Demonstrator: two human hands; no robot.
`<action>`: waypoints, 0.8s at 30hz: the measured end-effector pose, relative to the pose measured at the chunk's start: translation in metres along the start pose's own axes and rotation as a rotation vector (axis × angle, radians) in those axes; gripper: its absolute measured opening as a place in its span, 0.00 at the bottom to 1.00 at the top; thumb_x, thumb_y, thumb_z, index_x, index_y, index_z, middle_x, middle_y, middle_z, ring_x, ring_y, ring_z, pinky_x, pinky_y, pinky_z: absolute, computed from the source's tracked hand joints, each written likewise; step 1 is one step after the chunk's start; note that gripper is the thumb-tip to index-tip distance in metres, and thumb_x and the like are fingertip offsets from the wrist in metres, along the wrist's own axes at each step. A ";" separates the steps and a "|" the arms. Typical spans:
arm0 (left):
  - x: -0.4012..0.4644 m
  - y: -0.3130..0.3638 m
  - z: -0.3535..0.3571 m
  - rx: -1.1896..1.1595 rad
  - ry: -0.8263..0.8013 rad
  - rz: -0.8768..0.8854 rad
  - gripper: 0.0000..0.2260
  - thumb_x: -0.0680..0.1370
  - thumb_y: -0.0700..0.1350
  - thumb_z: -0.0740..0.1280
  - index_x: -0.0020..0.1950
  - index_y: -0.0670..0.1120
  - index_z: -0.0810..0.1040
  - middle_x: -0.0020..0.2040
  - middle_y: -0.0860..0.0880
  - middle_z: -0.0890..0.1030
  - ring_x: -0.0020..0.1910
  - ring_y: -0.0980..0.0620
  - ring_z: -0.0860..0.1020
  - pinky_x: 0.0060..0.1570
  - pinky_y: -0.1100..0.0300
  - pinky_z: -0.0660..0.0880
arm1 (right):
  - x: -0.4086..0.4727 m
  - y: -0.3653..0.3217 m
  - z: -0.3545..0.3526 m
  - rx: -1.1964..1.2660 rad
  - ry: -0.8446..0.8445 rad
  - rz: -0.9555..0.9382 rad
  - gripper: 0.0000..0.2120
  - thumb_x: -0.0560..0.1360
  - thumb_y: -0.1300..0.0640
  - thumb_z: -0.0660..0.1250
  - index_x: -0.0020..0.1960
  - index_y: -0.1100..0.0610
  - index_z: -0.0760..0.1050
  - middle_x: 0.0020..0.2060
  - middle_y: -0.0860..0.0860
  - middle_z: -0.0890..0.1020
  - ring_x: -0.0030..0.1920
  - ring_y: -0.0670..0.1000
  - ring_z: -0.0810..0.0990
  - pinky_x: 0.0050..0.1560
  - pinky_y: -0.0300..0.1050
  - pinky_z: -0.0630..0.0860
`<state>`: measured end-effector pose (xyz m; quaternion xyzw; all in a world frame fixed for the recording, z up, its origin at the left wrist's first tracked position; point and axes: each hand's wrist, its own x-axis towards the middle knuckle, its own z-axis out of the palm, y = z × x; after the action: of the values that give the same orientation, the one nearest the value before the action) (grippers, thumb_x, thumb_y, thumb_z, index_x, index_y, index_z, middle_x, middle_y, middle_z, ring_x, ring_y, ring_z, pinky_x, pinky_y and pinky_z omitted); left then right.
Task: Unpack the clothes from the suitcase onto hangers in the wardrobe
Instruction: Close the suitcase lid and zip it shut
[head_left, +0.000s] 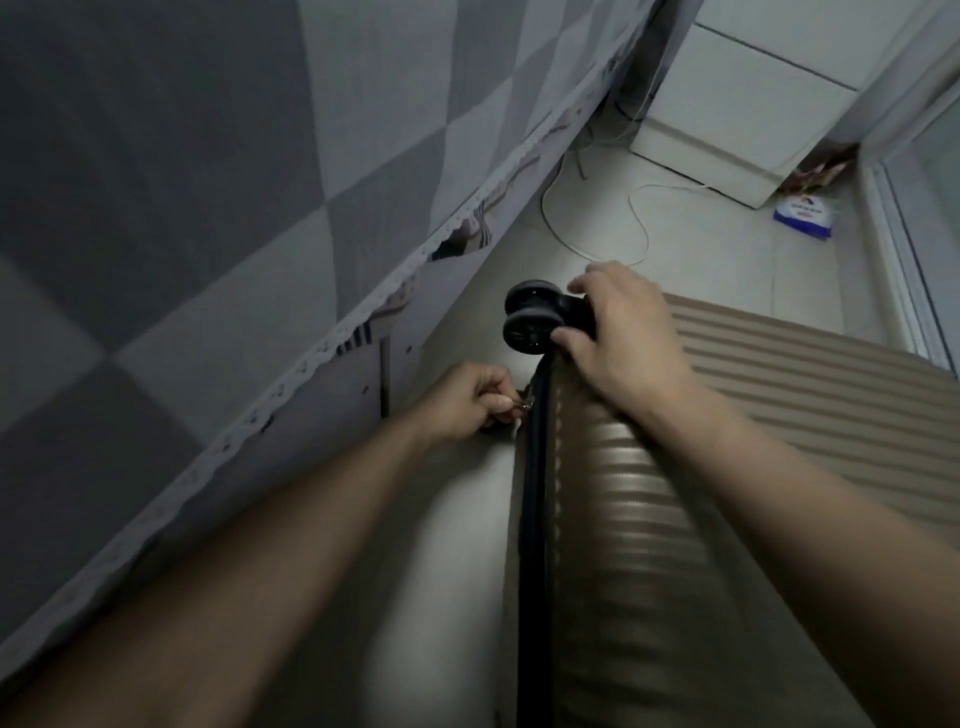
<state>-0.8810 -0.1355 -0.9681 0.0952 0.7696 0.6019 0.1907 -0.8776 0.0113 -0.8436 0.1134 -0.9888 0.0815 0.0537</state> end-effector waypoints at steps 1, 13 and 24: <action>-0.002 0.001 0.000 0.005 0.014 -0.005 0.15 0.76 0.29 0.60 0.35 0.46 0.73 0.28 0.57 0.79 0.30 0.65 0.75 0.36 0.67 0.71 | -0.023 -0.005 -0.002 0.026 -0.022 -0.063 0.20 0.70 0.51 0.70 0.58 0.59 0.74 0.62 0.57 0.74 0.66 0.59 0.68 0.70 0.56 0.59; -0.045 0.022 0.019 0.114 0.162 -0.057 0.16 0.78 0.29 0.57 0.34 0.45 0.68 0.33 0.48 0.74 0.23 0.64 0.74 0.24 0.75 0.68 | -0.257 -0.029 -0.008 -0.199 -0.093 -0.654 0.25 0.80 0.58 0.48 0.36 0.46 0.80 0.28 0.41 0.78 0.50 0.47 0.82 0.63 0.64 0.60; -0.081 0.024 0.036 0.159 0.169 -0.064 0.16 0.78 0.29 0.57 0.34 0.45 0.68 0.34 0.47 0.75 0.32 0.55 0.75 0.25 0.74 0.68 | -0.257 -0.049 -0.030 -0.287 -0.103 -0.556 0.11 0.62 0.50 0.60 0.35 0.55 0.77 0.27 0.49 0.76 0.33 0.51 0.77 0.60 0.67 0.61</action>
<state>-0.7948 -0.1281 -0.9377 0.0341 0.8308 0.5386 0.1360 -0.6147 0.0245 -0.8391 0.3746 -0.9227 -0.0826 0.0394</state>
